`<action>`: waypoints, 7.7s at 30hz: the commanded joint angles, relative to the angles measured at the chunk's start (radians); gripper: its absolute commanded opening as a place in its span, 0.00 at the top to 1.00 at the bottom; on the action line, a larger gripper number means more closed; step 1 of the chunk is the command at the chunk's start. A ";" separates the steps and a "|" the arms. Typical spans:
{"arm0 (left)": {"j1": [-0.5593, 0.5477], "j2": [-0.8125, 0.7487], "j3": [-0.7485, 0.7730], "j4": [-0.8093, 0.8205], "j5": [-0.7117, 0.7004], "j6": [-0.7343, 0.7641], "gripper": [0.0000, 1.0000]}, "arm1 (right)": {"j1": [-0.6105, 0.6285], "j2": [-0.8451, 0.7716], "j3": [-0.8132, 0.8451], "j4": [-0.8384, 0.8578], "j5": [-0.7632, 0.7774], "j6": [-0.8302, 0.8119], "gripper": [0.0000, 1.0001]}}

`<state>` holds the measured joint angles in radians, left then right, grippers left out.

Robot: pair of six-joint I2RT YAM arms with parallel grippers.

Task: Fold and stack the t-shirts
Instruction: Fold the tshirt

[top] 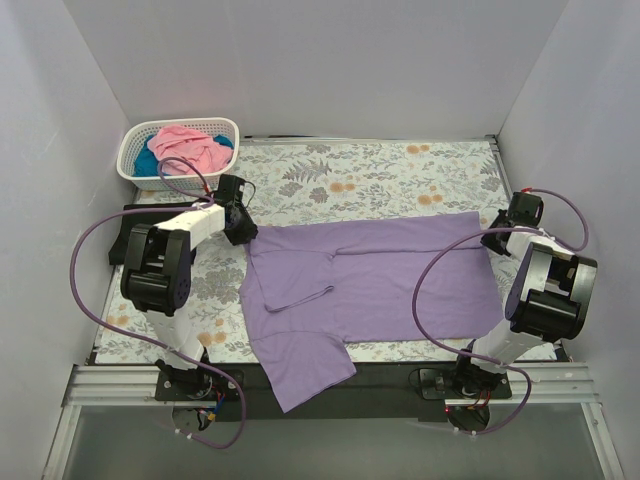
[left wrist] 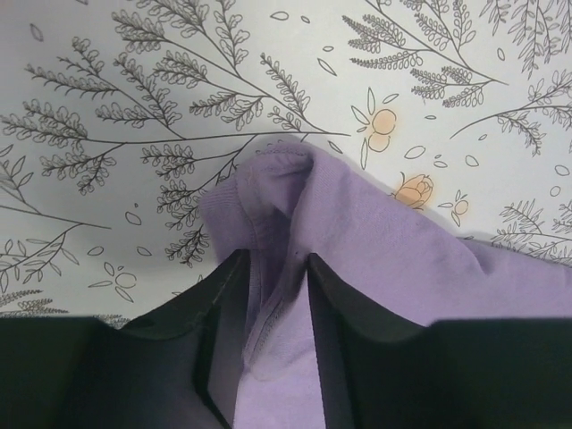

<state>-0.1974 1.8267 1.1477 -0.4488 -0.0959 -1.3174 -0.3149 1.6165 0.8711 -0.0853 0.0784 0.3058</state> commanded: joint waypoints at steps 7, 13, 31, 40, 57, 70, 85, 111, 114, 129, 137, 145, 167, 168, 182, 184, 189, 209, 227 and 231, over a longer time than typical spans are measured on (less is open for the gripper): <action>-0.014 -0.190 0.044 -0.079 -0.125 -0.016 0.55 | 0.037 -0.087 0.086 -0.027 -0.023 -0.037 0.74; -0.037 -0.207 0.072 -0.059 -0.047 -0.013 0.63 | 0.040 -0.053 0.135 0.013 -0.195 -0.031 0.75; -0.013 0.129 0.161 -0.050 -0.106 -0.057 0.87 | 0.039 0.279 0.278 0.113 -0.305 -0.011 0.77; 0.032 0.297 0.311 -0.062 -0.126 -0.028 0.87 | 0.031 0.460 0.405 0.125 -0.304 0.007 0.77; 0.015 0.202 0.644 -0.114 -0.091 0.067 0.50 | 0.045 0.302 0.591 -0.046 -0.309 -0.030 0.74; -0.097 -0.427 0.060 -0.303 -0.107 -0.005 0.39 | 0.312 -0.335 0.056 -0.270 0.006 -0.020 0.68; -0.174 -0.600 -0.399 -0.309 -0.088 -0.213 0.59 | 0.381 -0.759 -0.308 -0.404 0.043 -0.013 0.53; -0.208 -0.389 -0.476 -0.195 -0.159 -0.197 0.70 | 0.381 -0.727 -0.299 -0.401 0.095 0.018 0.52; -0.220 -0.391 -0.480 -0.192 -0.159 -0.189 0.79 | 0.381 -0.710 -0.287 -0.419 0.113 0.026 0.43; -0.234 -0.409 -0.454 -0.197 -0.173 -0.167 1.00 | 0.148 -0.509 -0.233 -0.493 0.141 0.092 0.32; -0.243 -0.395 -0.457 -0.195 -0.153 -0.167 1.00 | 0.030 -0.438 -0.212 -0.488 0.075 0.098 0.45; -0.246 -0.395 -0.453 -0.194 -0.149 -0.163 1.00 | 0.005 -0.377 -0.224 -0.479 0.069 0.099 0.58; -0.247 -0.408 -0.453 -0.206 -0.171 -0.171 1.00 | -0.035 -0.268 -0.299 -0.398 0.023 0.116 0.90; -0.247 -0.408 -0.451 -0.206 -0.171 -0.169 1.00 | -0.036 -0.271 -0.297 -0.398 0.026 0.115 0.93; -0.247 -0.463 -0.445 -0.245 -0.196 -0.169 1.00 | -0.038 -0.346 -0.159 -0.518 0.000 0.050 0.99; -0.247 -0.471 -0.428 -0.252 -0.185 -0.169 1.00 | -0.038 -0.359 -0.127 -0.533 -0.008 0.035 0.99; -0.247 -0.477 -0.379 -0.271 -0.179 -0.158 1.00 | -0.030 -0.380 -0.049 -0.561 0.009 0.018 0.99; -0.152 -0.322 -0.040 -0.373 -0.139 -0.060 1.00 | 0.056 -0.112 0.278 -0.559 0.049 -0.048 0.99; -0.030 -0.156 0.099 -0.314 -0.093 0.012 1.00 | 0.103 0.140 0.497 -0.564 0.080 -0.066 0.99; -0.022 -0.130 0.124 -0.312 -0.093 0.009 1.00 | 0.103 0.171 0.522 -0.564 0.096 -0.073 0.99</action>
<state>-0.2359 1.6875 1.2297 -0.7692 -0.1673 -1.3239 -0.2073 1.7775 1.3334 -0.6571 0.1211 0.2543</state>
